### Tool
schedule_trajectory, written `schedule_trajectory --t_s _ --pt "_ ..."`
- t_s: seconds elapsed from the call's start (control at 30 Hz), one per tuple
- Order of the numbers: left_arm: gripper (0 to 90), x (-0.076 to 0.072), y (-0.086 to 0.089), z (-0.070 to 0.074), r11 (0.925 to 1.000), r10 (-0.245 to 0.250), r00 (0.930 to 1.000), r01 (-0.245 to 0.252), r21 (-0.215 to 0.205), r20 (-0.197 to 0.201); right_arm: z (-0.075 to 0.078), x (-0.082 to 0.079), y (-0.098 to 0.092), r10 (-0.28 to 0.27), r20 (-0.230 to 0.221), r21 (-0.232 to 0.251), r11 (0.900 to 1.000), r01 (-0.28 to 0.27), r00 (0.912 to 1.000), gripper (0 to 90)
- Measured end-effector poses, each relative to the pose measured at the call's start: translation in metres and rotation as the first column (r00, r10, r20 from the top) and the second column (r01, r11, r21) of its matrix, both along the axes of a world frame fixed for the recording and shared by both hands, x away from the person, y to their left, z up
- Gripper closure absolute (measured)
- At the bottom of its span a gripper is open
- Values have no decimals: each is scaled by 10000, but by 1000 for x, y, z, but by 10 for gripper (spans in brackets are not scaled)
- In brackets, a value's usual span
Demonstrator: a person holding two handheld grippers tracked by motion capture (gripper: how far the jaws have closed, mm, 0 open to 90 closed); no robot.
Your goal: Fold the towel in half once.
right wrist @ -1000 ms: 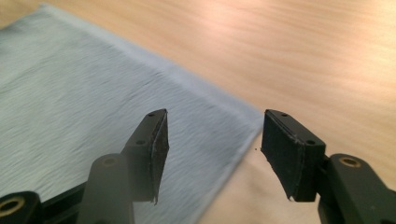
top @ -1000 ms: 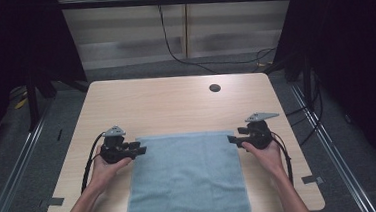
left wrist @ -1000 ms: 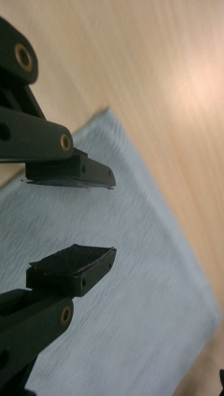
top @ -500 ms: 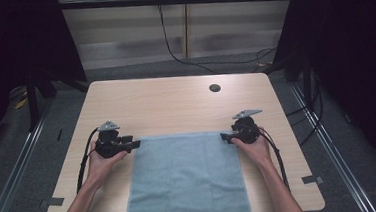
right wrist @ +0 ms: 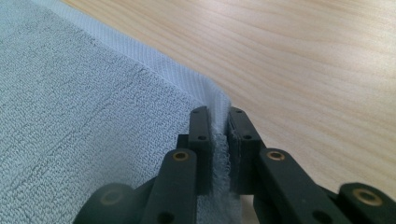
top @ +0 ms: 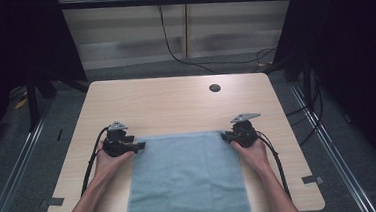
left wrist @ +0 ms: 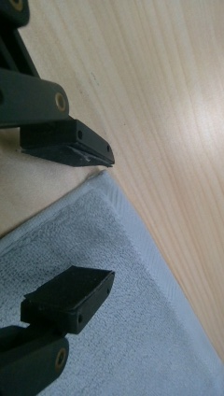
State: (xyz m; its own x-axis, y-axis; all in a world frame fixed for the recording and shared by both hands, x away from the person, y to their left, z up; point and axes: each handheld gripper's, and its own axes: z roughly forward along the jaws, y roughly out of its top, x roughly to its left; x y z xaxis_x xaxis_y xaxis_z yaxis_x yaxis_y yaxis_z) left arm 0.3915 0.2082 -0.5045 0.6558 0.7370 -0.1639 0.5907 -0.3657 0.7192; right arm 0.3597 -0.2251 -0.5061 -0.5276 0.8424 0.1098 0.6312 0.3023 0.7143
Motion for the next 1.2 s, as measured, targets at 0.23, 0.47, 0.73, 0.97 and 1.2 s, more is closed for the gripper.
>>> schedule_trajectory --t_s 0.23,0.47,0.73,0.97,1.2 --pt "665 -8 -7 -1 9950 -782 9944 733 679 717 0 -1 -1 -19 -120 190 9998 21 9999 837" --pt "858 -9 1 5 9945 -485 9986 504 -918 233 8 -2 -3 114 -110 908 9958 -103 9999 841" --pt "859 -13 15 45 9737 -167 9952 380 -2245 961 38 -5 -12 -60 819 2025 9792 -108 9966 843" --pt "859 -1 16 70 9676 -75 9931 368 -2499 1170 75 4 -14 -241 1452 2089 9779 -69 9891 843" --pt "859 11 15 107 9634 71 9844 403 -2650 1757 121 18 -13 -322 2222 2058 9785 -146 9745 843"
